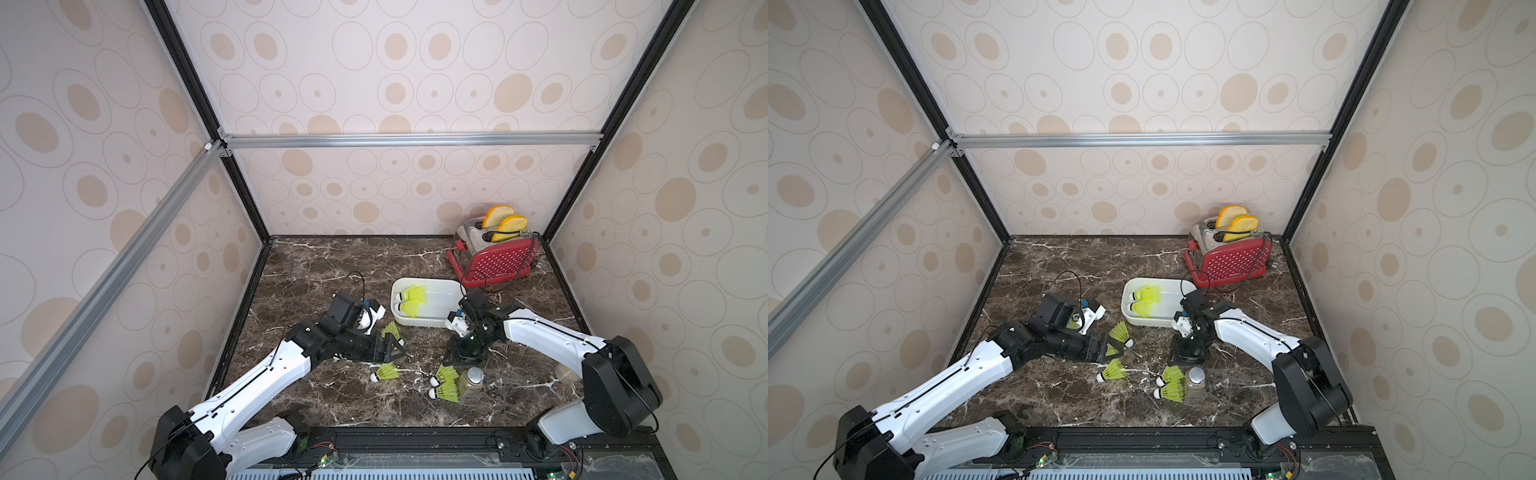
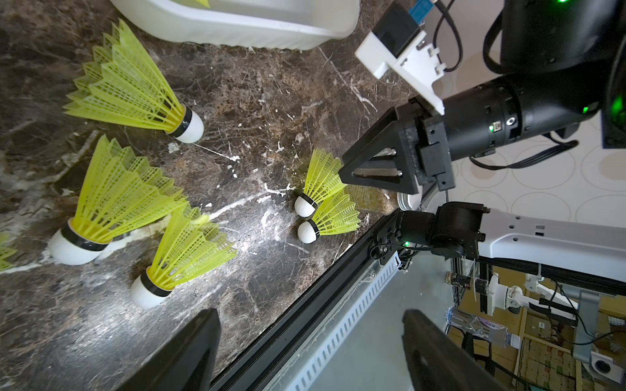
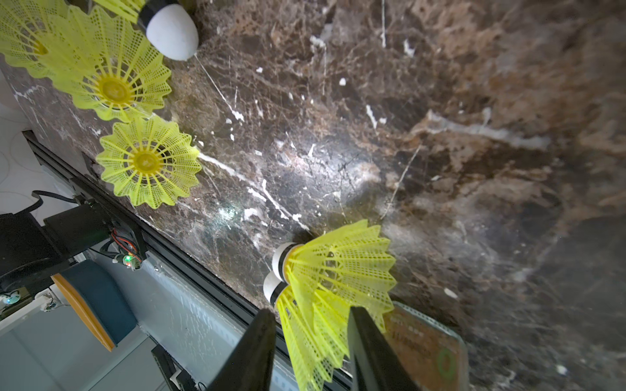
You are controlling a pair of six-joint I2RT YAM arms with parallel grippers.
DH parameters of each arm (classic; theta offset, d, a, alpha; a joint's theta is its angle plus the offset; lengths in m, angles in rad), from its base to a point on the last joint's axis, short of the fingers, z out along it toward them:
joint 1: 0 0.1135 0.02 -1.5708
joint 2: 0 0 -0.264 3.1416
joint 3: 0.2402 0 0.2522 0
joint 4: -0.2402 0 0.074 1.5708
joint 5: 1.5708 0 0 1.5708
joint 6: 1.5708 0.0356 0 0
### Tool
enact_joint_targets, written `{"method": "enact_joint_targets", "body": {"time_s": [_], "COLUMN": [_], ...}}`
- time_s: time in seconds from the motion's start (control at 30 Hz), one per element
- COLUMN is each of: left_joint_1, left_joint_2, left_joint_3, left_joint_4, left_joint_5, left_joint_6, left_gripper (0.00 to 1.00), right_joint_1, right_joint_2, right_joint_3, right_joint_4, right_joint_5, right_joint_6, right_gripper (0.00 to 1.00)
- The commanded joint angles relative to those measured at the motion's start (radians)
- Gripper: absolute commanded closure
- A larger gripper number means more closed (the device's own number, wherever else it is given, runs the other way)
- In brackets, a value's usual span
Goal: Put the shuttlecocks into the storage box
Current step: Pick up the shuttlecock at the center of the board.
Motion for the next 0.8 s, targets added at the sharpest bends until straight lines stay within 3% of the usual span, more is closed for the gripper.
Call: {"method": "enact_joint_targets", "body": {"time_s": [0.0, 0.47, 0.57, 0.77], "left_joint_1": [-0.009, -0.009, -0.008, -0.009], "left_joint_2": [-0.005, 0.003, 0.003, 0.000], "left_joint_3": [0.013, 0.023, 0.027, 0.043], "left_joint_4": [0.007, 0.015, 0.016, 0.028], "left_joint_5": [0.004, -0.003, -0.007, -0.018], "left_joint_6": [0.016, 0.008, 0.006, -0.011], "left_gripper": [0.13, 0.13, 0.13, 0.14], "right_joint_1": [0.006, 0.007, 0.008, 0.008], "right_joint_2": [0.025, 0.049, 0.039, -0.016], "right_joint_3": [0.010, 0.010, 0.008, 0.051], "right_joint_4": [0.014, 0.037, 0.041, 0.016], "right_joint_5": [-0.016, -0.036, -0.037, -0.031], "right_joint_6": [-0.021, -0.007, 0.003, 0.030], "right_gripper": [0.62, 0.88, 0.99, 1.00]}}
